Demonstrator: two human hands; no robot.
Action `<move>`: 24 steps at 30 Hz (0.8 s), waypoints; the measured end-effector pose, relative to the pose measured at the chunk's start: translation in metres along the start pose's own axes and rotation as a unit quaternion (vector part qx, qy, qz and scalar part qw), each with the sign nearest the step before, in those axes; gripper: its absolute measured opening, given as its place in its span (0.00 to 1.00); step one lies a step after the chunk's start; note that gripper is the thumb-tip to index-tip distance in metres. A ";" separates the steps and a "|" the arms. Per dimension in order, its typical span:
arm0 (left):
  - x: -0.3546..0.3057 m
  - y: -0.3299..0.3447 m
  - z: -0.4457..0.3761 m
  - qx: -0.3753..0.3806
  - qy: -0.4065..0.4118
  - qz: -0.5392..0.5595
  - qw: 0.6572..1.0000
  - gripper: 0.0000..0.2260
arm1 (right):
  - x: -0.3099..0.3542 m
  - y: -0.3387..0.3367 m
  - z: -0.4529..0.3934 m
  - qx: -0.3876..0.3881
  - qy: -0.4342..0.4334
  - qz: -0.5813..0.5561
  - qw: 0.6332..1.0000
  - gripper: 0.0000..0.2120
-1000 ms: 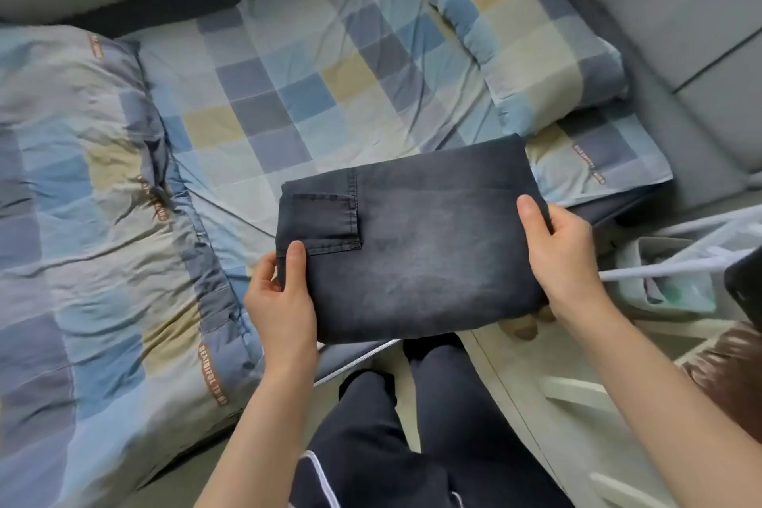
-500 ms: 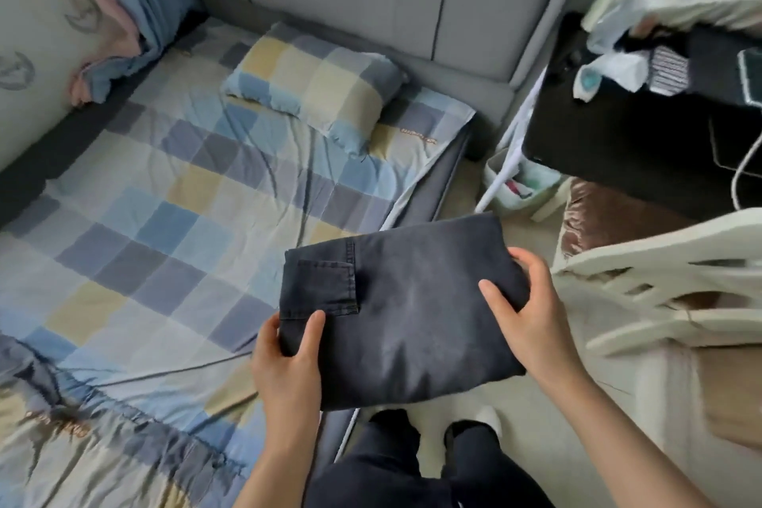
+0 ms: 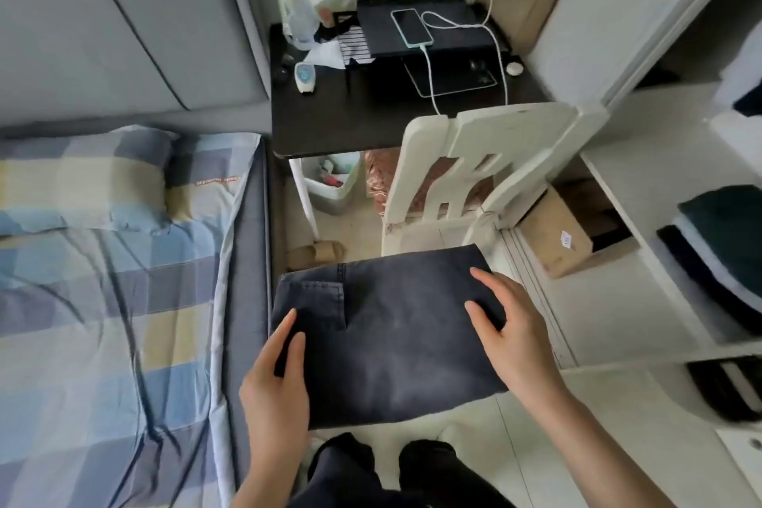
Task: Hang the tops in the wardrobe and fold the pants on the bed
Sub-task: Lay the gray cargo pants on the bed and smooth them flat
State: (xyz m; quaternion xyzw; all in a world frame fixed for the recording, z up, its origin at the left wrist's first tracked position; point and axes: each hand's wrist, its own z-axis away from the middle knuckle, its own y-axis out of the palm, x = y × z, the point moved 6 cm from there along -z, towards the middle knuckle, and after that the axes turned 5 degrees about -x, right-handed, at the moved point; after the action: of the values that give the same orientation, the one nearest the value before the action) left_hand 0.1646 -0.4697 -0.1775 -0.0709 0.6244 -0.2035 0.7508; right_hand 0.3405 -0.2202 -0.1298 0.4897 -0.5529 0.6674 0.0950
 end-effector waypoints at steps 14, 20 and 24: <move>-0.072 0.227 0.131 0.198 0.106 -0.068 0.972 0.24 | -0.170 -0.220 0.037 -0.168 0.166 -0.003 0.972 0.16; -0.089 0.304 0.141 0.293 0.176 -0.110 0.933 0.13 | -0.206 -0.253 0.050 -0.231 0.256 -0.004 0.939 0.15; -0.099 0.356 0.128 0.326 0.183 -0.139 0.917 0.11 | -0.223 -0.263 0.031 -0.250 0.302 0.014 0.920 0.15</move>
State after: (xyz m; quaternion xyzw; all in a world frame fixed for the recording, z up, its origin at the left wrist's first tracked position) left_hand 0.3522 -0.1268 -0.1888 0.1299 0.6335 -0.5076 0.5693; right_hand 0.6452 -0.0562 -0.1320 0.2170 -0.6537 0.6249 0.3676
